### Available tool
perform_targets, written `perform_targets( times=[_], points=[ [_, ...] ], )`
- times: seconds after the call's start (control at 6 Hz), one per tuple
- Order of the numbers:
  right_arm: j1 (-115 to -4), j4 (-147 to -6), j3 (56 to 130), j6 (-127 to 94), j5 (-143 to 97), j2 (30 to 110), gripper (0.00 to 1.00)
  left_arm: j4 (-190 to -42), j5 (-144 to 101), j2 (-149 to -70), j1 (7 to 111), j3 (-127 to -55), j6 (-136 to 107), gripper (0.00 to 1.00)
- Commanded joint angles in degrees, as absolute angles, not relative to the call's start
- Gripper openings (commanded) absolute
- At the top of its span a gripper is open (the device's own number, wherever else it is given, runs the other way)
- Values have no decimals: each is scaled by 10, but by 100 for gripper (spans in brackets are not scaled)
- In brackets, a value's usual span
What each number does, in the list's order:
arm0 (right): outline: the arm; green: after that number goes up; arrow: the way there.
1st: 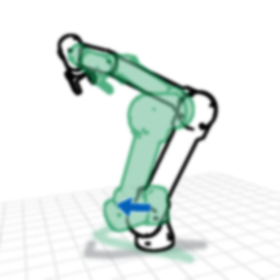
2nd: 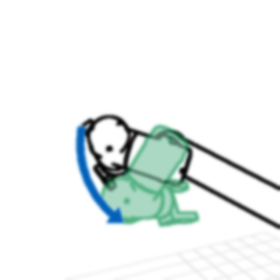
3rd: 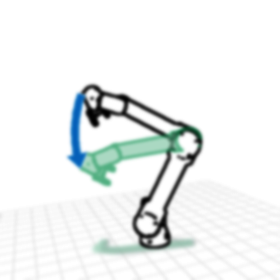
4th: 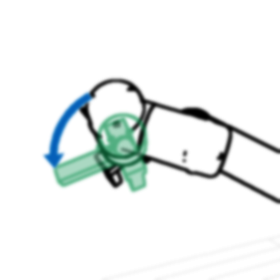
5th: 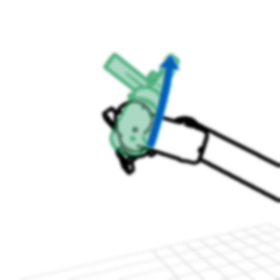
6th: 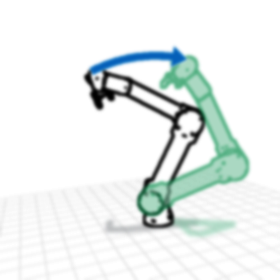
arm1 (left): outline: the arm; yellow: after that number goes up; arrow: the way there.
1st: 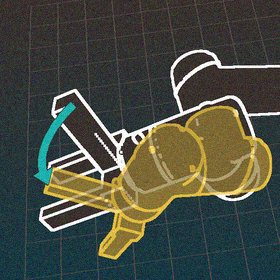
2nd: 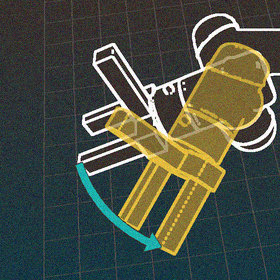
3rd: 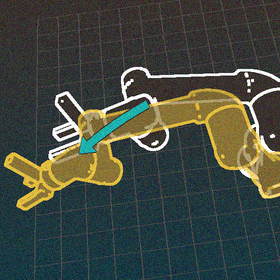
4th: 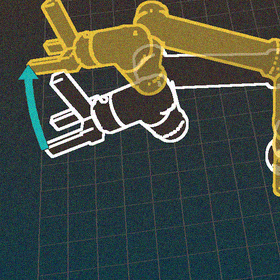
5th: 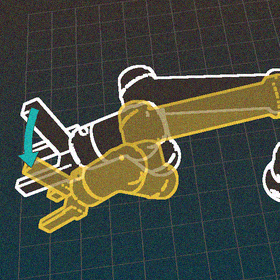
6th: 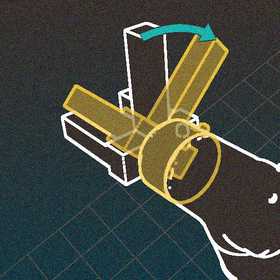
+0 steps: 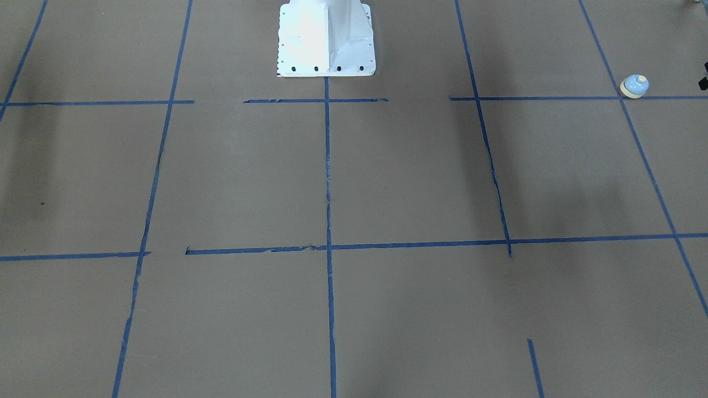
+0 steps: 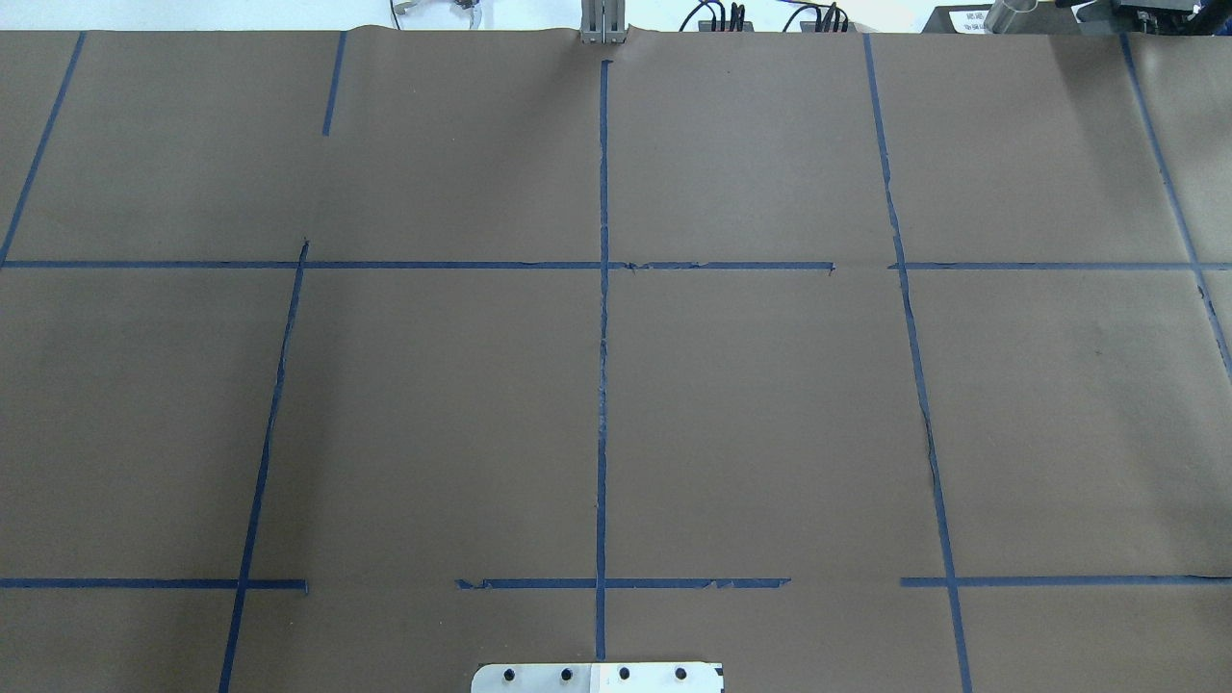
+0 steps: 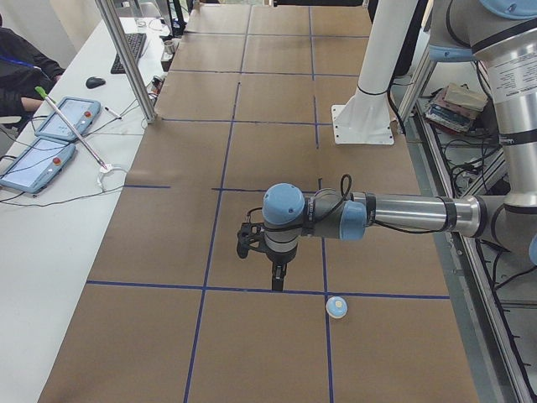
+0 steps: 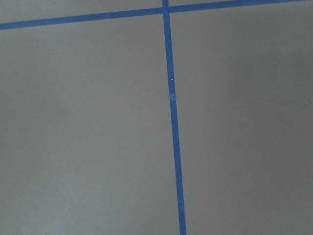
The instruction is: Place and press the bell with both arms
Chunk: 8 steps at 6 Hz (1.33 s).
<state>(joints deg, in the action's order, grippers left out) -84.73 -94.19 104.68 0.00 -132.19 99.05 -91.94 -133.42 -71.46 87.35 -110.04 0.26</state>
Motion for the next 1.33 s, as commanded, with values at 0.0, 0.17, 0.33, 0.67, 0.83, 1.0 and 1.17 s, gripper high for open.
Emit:
perform_targets(
  times=[0.0,0.17,0.33,0.67,0.83,1.0,1.17],
  points=[
    [-847,-941,1047,0,-1322,991,100,-917,-1334,-714,873,-1104,4,100],
    [-847,-941,1047,0,-1322,991,100,-917,-1332,-714,873,-1104,4,100],
    [-847,-941,1046,-1,-1322,991,100,-926,-1332,-731,870,-1105,-2,100],
    [-847,-941,1046,1,-1321,990,100,-939,-1362,-763,873,-1108,3,100],
    [-847,-941,1048,0,-1322,991,100,-981,-1368,-760,859,-1109,-2,100],
    [-847,-942,1061,-2,-1322,998,100,-990,-1367,-739,806,-1106,-11,100],
    [-847,-942,1063,-2,-1322,999,100,-991,-1348,-734,755,-1106,-63,100]
  ],
)
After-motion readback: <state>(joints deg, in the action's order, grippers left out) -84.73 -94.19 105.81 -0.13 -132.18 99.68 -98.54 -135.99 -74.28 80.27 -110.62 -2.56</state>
